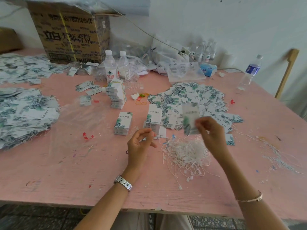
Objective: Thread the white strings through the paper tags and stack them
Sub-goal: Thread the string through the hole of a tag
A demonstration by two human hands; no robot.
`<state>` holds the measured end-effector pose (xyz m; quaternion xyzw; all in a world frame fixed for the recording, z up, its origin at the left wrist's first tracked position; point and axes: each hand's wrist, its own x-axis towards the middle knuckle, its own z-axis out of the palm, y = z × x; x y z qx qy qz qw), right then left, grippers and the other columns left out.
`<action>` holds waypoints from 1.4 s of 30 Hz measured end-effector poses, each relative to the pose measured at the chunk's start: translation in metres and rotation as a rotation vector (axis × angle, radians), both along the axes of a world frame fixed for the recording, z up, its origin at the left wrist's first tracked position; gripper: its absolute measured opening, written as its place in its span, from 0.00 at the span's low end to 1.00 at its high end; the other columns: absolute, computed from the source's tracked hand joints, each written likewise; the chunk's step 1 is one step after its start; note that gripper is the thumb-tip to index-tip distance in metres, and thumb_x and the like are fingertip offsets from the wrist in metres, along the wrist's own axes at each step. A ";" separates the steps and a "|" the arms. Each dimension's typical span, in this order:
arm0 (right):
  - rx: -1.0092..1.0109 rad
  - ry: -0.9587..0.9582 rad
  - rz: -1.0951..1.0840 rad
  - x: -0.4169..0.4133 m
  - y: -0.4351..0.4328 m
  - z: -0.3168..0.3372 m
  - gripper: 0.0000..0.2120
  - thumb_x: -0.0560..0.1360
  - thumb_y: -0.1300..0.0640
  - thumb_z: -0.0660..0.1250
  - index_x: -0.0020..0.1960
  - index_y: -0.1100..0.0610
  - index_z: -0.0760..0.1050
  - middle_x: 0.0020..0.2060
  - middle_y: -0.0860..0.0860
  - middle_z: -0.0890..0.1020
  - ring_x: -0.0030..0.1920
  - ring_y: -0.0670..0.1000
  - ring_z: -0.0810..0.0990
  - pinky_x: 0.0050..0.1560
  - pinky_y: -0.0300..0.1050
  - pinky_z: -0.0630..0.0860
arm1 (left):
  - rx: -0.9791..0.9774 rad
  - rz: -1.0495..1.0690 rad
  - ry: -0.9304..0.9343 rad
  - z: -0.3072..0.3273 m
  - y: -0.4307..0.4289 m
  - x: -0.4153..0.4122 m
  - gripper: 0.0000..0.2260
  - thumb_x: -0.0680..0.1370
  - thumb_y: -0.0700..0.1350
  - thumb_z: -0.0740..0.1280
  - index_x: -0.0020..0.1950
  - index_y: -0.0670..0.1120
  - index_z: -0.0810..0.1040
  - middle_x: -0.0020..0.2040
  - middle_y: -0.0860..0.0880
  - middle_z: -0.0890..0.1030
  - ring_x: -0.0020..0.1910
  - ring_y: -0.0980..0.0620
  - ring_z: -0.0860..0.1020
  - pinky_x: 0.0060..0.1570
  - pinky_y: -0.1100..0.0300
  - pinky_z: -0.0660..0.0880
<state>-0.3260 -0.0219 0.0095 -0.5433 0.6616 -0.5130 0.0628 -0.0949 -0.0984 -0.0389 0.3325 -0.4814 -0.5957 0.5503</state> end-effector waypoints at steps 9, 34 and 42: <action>0.244 0.132 -0.482 -0.095 -0.023 -0.003 0.09 0.80 0.68 0.61 0.59 0.67 0.75 0.47 0.63 0.82 0.41 0.55 0.77 0.44 0.46 0.73 | -0.088 -0.028 -0.096 -0.003 0.003 -0.001 0.02 0.77 0.40 0.72 0.48 0.46 0.82 0.39 0.52 0.85 0.37 0.59 0.79 0.42 0.64 0.75; 0.470 -0.439 0.056 0.074 -0.065 0.021 0.24 0.76 0.42 0.69 0.39 0.63 0.83 0.27 0.49 0.81 0.21 0.43 0.68 0.21 0.34 0.63 | -0.154 0.041 -0.154 -0.002 0.005 0.000 0.01 0.78 0.42 0.72 0.47 0.47 0.82 0.40 0.53 0.85 0.40 0.58 0.80 0.44 0.67 0.75; 0.385 -0.476 -0.022 0.093 -0.072 0.011 0.17 0.74 0.48 0.75 0.36 0.61 0.84 0.28 0.51 0.81 0.20 0.41 0.68 0.21 0.32 0.63 | -0.147 0.060 -0.168 -0.002 0.005 0.000 0.01 0.78 0.43 0.72 0.47 0.49 0.82 0.40 0.52 0.85 0.41 0.56 0.80 0.43 0.67 0.75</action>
